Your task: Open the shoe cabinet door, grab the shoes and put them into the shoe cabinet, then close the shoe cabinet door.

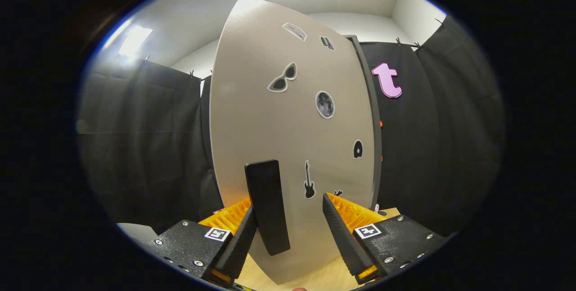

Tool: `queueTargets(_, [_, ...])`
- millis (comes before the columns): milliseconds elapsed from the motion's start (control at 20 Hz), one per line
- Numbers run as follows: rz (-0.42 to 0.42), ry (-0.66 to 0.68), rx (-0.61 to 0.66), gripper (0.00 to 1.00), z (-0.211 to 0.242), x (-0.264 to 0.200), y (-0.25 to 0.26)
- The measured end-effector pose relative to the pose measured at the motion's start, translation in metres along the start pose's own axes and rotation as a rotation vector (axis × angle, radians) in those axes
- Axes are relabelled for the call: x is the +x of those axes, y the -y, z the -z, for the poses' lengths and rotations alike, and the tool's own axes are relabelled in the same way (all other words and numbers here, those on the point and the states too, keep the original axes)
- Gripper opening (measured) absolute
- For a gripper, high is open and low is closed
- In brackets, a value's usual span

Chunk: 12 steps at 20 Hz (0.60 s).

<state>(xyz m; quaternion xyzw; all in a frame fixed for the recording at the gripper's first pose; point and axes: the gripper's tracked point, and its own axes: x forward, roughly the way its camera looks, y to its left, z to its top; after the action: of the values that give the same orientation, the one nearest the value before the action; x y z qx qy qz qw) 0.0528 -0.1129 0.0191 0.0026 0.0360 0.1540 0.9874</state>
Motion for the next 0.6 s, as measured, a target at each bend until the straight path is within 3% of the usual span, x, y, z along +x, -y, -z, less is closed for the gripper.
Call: queueTargets(600, [0.040, -0.017, -0.035, 0.89, 0.004, 0.031, -0.012])
